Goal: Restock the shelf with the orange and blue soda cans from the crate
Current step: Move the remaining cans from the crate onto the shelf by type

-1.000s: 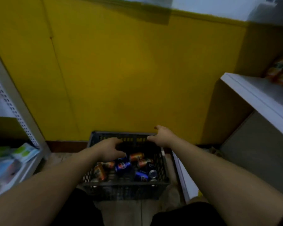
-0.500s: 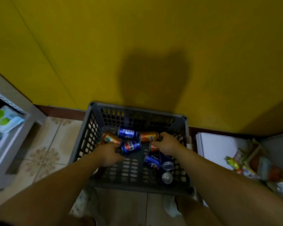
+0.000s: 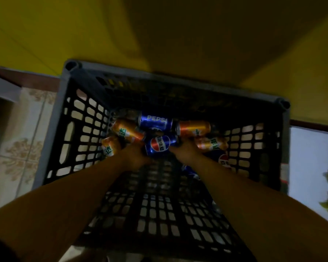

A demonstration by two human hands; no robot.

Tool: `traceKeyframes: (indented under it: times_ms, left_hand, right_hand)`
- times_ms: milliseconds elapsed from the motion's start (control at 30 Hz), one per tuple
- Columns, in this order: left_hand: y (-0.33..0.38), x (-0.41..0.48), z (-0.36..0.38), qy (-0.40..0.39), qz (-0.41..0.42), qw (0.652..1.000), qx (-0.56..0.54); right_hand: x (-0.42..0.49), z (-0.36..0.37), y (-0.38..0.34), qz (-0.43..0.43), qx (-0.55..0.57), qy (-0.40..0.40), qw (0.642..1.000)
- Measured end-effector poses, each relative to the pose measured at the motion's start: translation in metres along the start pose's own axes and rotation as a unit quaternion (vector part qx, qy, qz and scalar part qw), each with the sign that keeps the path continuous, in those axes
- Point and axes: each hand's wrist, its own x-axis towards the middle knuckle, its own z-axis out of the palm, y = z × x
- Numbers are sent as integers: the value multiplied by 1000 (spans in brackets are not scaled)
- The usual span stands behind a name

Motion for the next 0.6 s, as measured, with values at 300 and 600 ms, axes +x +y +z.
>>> traceKeyframes:
  times_ms: [300,600]
  left_hand:
    - [0,18,11,19,-41,993,-112]
    - [55,-72,-1,119,34,971,-206]
  right_hand:
    - [9,20,10,67,188,51,979]
    - [-91,-23,-15,42,404,144,902]
